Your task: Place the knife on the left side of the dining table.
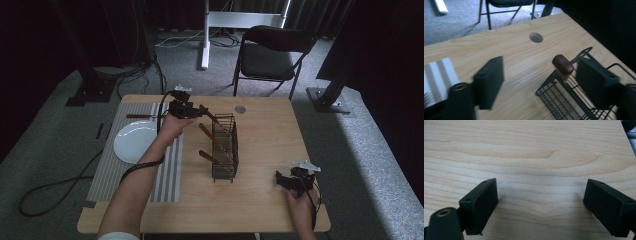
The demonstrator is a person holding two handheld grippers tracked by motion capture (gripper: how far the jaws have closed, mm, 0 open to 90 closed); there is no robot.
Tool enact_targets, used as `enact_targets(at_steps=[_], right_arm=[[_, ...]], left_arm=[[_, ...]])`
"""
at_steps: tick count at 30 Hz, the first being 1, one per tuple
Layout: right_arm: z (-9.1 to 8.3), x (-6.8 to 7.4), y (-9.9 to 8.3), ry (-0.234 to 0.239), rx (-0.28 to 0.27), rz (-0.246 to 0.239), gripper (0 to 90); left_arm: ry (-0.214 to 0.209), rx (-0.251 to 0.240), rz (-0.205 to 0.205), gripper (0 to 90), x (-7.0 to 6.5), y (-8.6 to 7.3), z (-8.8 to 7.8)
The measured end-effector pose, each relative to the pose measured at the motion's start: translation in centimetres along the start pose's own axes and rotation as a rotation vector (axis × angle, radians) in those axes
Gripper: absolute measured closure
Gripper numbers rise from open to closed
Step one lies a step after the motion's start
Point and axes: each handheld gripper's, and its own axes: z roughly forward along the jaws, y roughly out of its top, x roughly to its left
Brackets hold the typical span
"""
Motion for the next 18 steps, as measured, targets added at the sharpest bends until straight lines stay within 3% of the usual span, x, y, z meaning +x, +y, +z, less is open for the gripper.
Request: enact_targets(at_steps=[13, 18], right_arm=[[0.0, 0.0, 0.0, -0.001, -0.001, 0.0, 11.8], [0.0, 0.0, 0.0, -0.001, -0.001, 0.0, 11.9]], left_arm=[[-0.106, 0.002, -0.021, 67.4, -0.3, 0.15, 0.67], [-0.172, -0.006, -0.03, 73.3, -0.29, 0.02, 0.48]])
